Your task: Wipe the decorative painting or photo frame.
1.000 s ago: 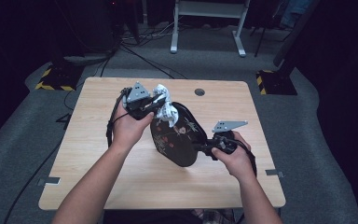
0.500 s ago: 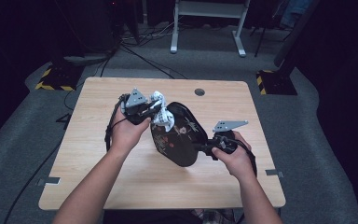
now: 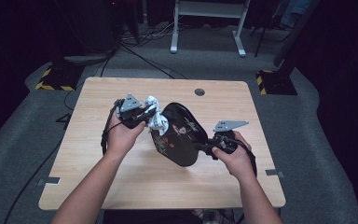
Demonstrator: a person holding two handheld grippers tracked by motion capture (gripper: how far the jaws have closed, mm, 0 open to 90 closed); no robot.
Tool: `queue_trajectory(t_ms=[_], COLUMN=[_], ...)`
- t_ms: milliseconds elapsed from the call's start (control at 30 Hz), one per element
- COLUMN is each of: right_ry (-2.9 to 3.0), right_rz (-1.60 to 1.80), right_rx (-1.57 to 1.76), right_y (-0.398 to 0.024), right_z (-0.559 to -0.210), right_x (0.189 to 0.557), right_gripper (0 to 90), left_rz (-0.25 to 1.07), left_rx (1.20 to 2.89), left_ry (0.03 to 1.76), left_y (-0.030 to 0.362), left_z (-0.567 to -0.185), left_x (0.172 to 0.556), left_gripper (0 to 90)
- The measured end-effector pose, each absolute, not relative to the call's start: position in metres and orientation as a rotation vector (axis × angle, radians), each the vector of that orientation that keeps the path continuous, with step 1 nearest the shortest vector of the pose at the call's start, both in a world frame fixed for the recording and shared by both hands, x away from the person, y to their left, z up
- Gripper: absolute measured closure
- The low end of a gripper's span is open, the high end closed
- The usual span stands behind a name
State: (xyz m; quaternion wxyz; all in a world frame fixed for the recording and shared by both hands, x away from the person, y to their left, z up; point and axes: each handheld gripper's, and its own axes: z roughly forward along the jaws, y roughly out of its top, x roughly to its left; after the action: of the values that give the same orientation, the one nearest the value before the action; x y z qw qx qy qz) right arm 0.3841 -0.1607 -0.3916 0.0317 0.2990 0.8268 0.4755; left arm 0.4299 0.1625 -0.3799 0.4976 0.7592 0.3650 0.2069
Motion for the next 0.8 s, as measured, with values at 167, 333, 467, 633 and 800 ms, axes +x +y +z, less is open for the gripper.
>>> queue_trajectory(t_ms=[167, 333, 467, 633, 800], right_ry=[2.544, 2.547, 2.546, 2.547, 2.549], right_rz=[1.466, 1.465, 1.465, 1.467, 1.467], right_rx=[0.920, 0.919, 0.922, 0.922, 0.918], right_y=[-0.160, -0.161, -0.160, -0.160, -0.160], right_z=[-0.392, -0.392, -0.392, -0.392, -0.392], right_x=[0.384, 0.384, 0.384, 0.384, 0.384], right_gripper=[78.6, 78.6, 78.5, 78.5, 78.5], left_rz=[0.497, 0.495, 0.493, 0.487, 0.462], left_rx=[1.841, 1.845, 1.847, 1.865, 1.876], left_ry=[0.905, 0.920, 0.932, 0.951, 0.987], left_y=[0.167, 0.171, 0.173, 0.177, 0.179], left_z=[-0.387, -0.392, -0.397, -0.404, -0.414], left_x=[0.431, 0.431, 0.431, 0.431, 0.434], left_gripper=[78.9, 79.0, 79.0, 79.0, 79.0])
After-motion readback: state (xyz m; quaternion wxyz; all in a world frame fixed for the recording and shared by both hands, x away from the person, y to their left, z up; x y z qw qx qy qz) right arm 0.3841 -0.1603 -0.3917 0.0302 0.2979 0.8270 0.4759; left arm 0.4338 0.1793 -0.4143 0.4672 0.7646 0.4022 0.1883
